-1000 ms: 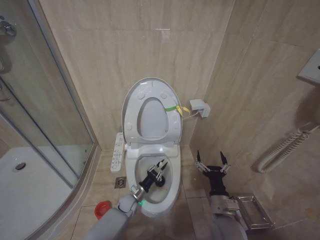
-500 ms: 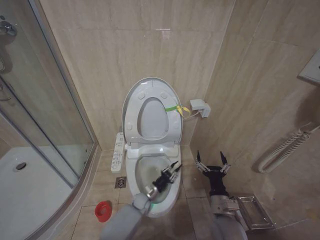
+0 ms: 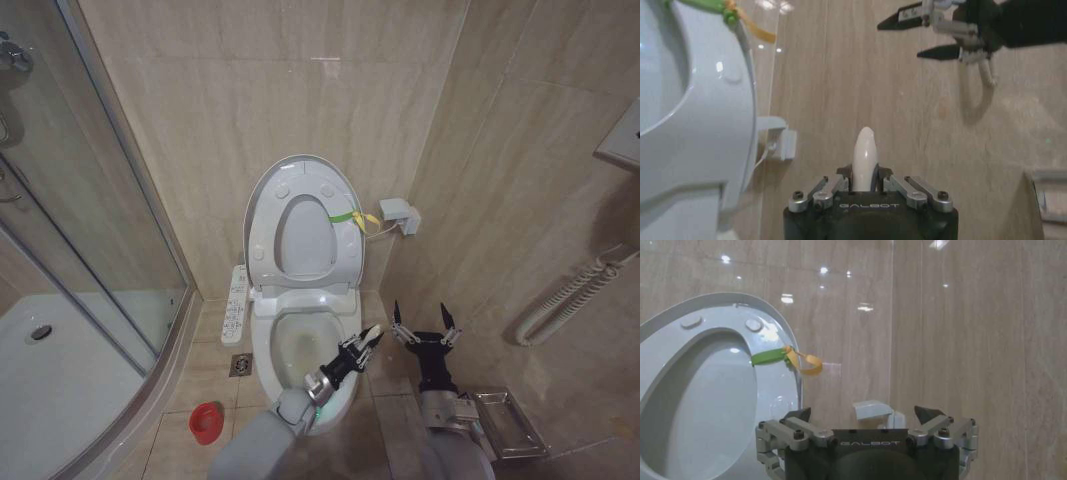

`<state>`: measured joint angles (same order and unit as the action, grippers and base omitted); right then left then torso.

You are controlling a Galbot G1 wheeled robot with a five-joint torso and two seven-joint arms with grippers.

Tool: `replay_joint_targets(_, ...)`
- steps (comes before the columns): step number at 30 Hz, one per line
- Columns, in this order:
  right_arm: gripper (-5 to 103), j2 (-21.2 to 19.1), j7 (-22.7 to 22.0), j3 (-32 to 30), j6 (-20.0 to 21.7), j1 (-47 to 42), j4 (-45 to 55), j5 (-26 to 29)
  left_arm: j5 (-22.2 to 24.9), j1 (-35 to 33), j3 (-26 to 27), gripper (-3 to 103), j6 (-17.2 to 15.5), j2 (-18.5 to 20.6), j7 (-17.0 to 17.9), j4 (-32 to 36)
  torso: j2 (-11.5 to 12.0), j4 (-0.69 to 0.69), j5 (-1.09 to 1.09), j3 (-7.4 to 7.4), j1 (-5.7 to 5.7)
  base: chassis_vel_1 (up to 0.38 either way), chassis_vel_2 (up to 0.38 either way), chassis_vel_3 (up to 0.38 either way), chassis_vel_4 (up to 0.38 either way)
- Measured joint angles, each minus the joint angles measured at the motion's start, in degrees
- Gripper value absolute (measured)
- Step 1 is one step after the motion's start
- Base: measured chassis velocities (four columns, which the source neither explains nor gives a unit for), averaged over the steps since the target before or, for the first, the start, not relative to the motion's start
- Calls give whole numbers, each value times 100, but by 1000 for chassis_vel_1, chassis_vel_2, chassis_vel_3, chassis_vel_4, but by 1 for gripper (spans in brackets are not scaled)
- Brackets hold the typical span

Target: Open the toilet lid, clean the toilet bowl with a toilet brush, close the toilet lid, and flush.

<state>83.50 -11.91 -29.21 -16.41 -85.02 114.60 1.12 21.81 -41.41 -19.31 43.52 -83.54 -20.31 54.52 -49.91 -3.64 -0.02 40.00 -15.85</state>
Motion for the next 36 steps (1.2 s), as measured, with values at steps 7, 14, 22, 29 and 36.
replay_joint_targets(7, 100, 0, 0, 0, 0, 0, 0, 0, -61, -277, 23, 23, 9, 347, -4, 285, 0, -1, -1, 0, 0, 0, 0, 0, 0)
replay_joint_targets(14, 100, 0, 0, 0, 0, 0, 0, 0, -348, -824, 20, 23, -196, 769, 313, 1149, 0, 0, 0, 0, 0, 0, 0, 0, 0)
replay_joint_targets(22, 100, 0, 0, 0, 0, 0, 0, 0, -544, -1297, 124, 24, -349, 1199, 643, 1770, 0, 0, 0, 0, 1, 0, 0, 0, 0)
replay_joint_targets(29, 100, 0, 0, 0, 0, 0, 0, 0, -600, -1520, 280, 24, -331, 1329, 692, 1827, 0, 0, 0, 0, 1, 0, 0, 0, 0)
replay_joint_targets(36, 100, 0, 0, 0, 0, 0, 0, 0, -597, -1499, 527, 26, -315, 1371, 684, 1502, 0, 1, 1, 1, 0, 0, 0, 0, 0)
